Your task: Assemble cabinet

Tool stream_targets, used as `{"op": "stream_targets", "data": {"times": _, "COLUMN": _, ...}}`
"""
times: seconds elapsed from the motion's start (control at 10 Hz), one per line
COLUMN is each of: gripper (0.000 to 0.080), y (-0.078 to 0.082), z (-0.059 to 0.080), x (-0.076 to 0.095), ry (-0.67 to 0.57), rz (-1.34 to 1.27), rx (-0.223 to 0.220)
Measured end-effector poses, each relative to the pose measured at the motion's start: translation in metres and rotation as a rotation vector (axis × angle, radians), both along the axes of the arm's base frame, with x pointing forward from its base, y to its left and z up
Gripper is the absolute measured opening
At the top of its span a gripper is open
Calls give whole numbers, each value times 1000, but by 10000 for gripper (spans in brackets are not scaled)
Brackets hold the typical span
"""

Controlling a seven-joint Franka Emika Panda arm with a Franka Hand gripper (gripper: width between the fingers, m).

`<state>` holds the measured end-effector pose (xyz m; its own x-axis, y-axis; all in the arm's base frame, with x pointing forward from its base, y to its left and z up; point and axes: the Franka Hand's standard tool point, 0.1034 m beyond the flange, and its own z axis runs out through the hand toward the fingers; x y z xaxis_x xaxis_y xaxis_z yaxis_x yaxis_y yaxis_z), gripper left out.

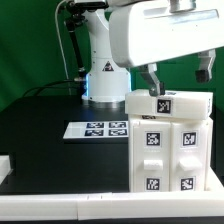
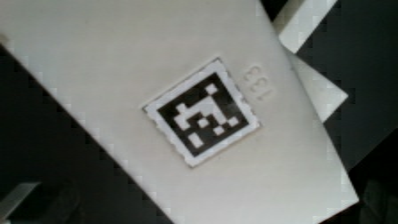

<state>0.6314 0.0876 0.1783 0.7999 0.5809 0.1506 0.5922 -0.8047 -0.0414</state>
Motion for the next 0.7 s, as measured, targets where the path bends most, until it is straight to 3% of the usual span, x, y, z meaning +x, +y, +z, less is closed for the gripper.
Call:
{"op": "stream_targets", "data": {"times": 0.3, "gripper": 797, "y": -2, "z": -8, "x": -3, "ry": -19, "rz": 265, "rx": -37}}
{"op": "stream_targets", "data": {"times": 0.7, "gripper": 797, "y": -15, "z": -22, "x": -8, "ry": 3, "rz": 286, "rx": -40}}
